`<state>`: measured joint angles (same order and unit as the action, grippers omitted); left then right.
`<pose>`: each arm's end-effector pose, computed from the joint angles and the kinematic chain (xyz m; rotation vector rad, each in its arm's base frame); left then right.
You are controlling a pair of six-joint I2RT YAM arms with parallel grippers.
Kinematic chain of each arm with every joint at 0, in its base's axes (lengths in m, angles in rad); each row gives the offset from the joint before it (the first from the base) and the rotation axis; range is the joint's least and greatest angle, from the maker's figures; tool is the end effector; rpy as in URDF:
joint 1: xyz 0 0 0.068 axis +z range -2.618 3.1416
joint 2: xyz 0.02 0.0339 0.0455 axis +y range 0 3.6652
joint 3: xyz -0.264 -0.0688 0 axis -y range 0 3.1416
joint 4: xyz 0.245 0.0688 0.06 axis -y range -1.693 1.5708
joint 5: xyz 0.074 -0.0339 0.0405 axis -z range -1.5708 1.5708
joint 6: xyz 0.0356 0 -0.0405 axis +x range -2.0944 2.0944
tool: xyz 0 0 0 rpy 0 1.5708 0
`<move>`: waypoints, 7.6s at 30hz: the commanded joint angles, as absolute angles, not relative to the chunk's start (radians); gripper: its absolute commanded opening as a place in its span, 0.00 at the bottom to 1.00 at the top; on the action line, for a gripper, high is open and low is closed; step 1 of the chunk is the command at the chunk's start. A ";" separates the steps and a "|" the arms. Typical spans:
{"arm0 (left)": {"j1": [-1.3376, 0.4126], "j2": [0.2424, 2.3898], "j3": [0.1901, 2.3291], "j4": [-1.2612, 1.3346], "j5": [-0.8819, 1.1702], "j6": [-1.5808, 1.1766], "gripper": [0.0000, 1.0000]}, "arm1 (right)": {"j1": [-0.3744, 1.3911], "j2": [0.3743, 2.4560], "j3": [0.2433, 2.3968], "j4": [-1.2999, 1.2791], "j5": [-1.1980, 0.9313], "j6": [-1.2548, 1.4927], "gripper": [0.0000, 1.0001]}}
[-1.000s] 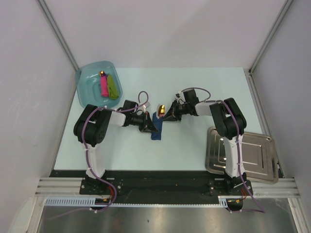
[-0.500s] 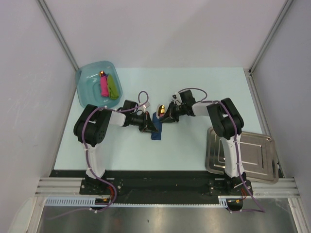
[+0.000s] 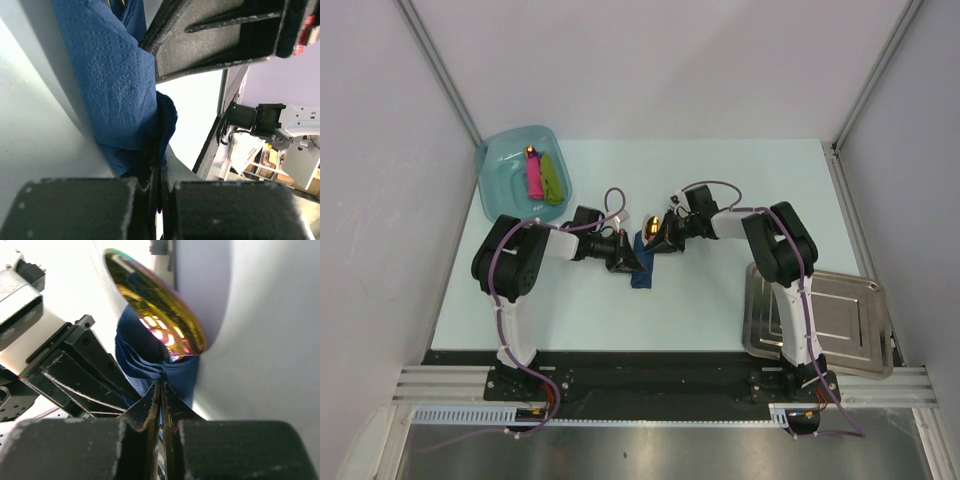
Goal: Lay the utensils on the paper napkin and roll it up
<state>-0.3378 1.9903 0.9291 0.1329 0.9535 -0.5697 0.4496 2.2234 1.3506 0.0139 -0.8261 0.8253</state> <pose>0.3264 -0.1454 0.0943 0.1403 2.5834 -1.5557 0.3920 0.2182 0.0998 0.0705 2.6764 1.5154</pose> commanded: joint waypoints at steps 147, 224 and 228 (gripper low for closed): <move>-0.370 1.902 0.934 0.285 1.023 -0.595 0.64 | 0.440 2.310 1.582 -0.557 -0.634 0.227 0.00; -0.339 1.976 0.867 0.259 1.071 -0.531 0.20 | 0.477 2.189 1.356 -0.373 -0.746 0.316 0.11; -0.363 1.907 0.883 0.255 1.086 -0.532 0.31 | 0.486 2.198 1.359 -0.376 -0.718 0.304 0.10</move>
<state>-0.3504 1.9911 0.8768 0.2096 1.0988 -0.5522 0.4686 2.1563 1.3449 -0.3603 -0.8276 0.3649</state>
